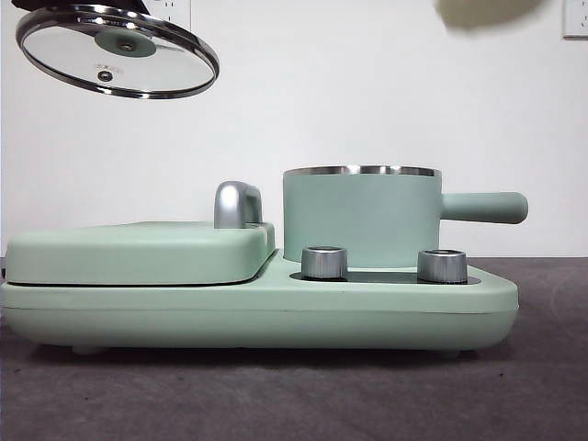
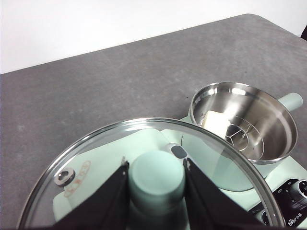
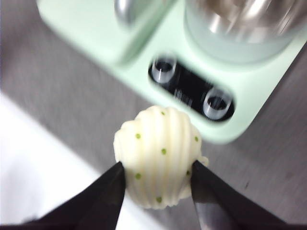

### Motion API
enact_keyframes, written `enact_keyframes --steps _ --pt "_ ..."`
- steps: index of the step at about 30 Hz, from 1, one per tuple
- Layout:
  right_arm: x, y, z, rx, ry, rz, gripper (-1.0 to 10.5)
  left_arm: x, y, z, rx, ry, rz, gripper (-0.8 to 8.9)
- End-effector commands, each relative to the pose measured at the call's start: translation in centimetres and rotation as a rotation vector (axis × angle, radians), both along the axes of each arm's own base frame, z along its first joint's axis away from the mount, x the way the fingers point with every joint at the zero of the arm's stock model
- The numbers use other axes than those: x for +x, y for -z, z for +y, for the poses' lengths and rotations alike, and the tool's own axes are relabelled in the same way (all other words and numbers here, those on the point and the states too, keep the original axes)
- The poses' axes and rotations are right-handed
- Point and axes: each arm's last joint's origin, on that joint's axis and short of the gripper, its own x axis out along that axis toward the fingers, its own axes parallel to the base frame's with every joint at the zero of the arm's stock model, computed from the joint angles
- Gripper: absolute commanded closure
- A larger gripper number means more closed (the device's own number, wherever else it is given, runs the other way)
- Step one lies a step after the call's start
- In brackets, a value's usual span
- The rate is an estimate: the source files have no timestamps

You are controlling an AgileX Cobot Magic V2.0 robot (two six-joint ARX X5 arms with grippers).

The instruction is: Put the buns in a small steamer

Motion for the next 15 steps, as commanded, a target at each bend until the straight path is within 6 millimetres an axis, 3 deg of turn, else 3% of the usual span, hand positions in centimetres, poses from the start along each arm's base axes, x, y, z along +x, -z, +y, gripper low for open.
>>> enact_keyframes --steps 1,8,15 --pt "1.5 -1.6 0.4 -0.011 -0.026 -0.055 7.5 0.1 -0.8 -0.1 -0.019 0.004 -0.043 8.03" --pt "7.0 -2.0 2.1 -0.085 -0.008 -0.073 7.5 0.1 -0.8 -0.1 -0.019 0.003 -0.043 8.03" --pt "13.6 1.4 4.3 -0.182 -0.026 -0.027 7.5 0.1 -0.8 -0.1 -0.019 0.003 -0.043 8.03"
